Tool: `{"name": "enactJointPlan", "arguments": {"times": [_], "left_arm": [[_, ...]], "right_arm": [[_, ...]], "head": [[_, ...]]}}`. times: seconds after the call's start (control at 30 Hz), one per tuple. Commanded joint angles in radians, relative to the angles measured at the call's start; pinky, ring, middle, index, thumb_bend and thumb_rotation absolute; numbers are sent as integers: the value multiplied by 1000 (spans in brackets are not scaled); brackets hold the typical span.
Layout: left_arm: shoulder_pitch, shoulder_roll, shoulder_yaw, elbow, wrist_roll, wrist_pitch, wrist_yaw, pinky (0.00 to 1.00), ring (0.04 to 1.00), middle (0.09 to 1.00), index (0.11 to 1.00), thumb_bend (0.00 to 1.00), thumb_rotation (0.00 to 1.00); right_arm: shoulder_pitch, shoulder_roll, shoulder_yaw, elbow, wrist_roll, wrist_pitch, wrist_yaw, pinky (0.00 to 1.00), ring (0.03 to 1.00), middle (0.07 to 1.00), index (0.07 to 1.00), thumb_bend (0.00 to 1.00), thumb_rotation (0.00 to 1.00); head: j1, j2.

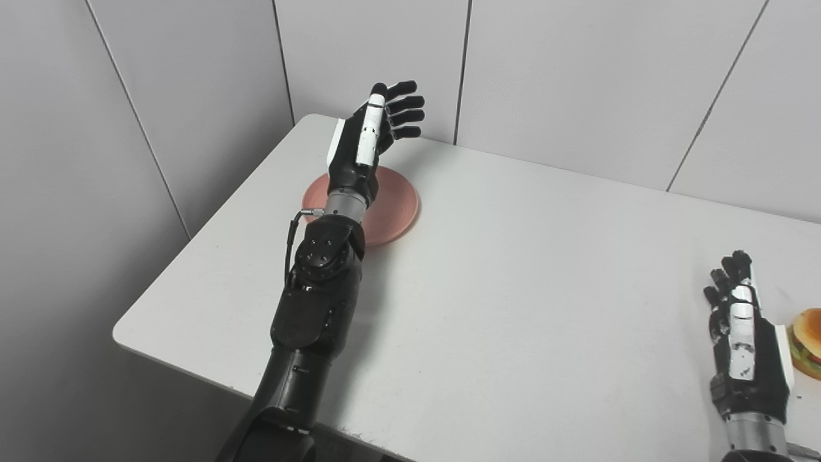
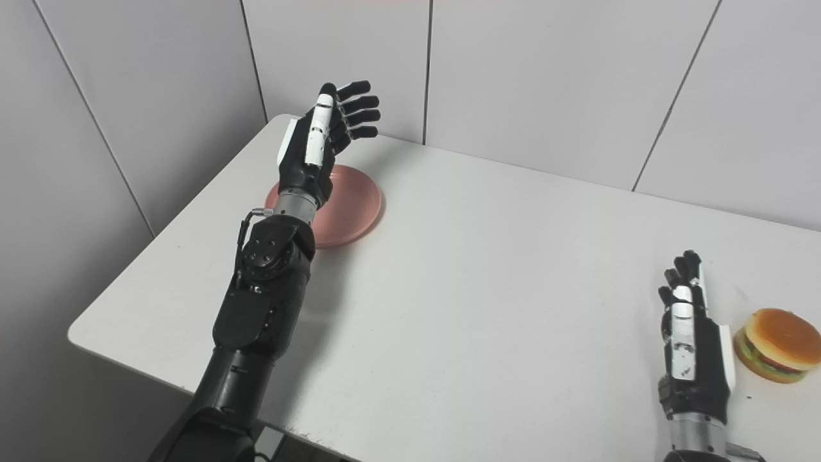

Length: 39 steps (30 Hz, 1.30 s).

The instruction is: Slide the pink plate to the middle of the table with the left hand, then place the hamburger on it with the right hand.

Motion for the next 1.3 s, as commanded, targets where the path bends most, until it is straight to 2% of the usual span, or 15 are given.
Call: {"name": "enactJointPlan", "arguments": {"times": [0.0, 0.27, 0.47, 0.7, 0.97, 1.17, 1.27], "left_arm": [[-60, 38, 13, 11, -3, -20, 3, 629, 689, 690, 671, 495, 1000], [-129, 129, 69, 140, -7, -25, 17, 649, 681, 673, 656, 481, 1000], [-148, 191, 80, 249, -22, -83, -10, 678, 697, 683, 667, 436, 1000], [-170, 252, 93, 382, -40, -140, -40, 702, 729, 709, 688, 452, 1000], [-182, 278, 109, 440, -46, -137, -27, 719, 737, 725, 700, 470, 1000], [-185, 304, 102, 529, -56, -182, -77, 760, 762, 751, 731, 467, 1000], [-180, 311, 97, 556, -51, -198, -93, 823, 801, 773, 751, 488, 1000]], "right_arm": [[18, -2, -8, 2, 16, -37, 8, 1000, 996, 1000, 1000, 476, 956], [25, -12, -4, -12, 9, -22, 8, 1000, 997, 1000, 1000, 512, 956], [24, -12, -4, -11, 10, -21, 8, 1000, 997, 1000, 1000, 516, 953], [27, -12, -1, -25, 11, -10, 8, 1000, 997, 1000, 1000, 488, 966], [28, -5, -3, -29, 20, -4, 8, 1000, 996, 1000, 1000, 487, 948], [31, -1, -2, -33, 17, -4, 1, 1000, 994, 1000, 1000, 489, 949], [30, -2, 0, -33, 15, -2, 0, 1000, 993, 1000, 1000, 487, 954]], "head": [[2, -2], [10, -6], [12, -6], [12, -6], [18, -11], [16, -12], [16, -12]]}}
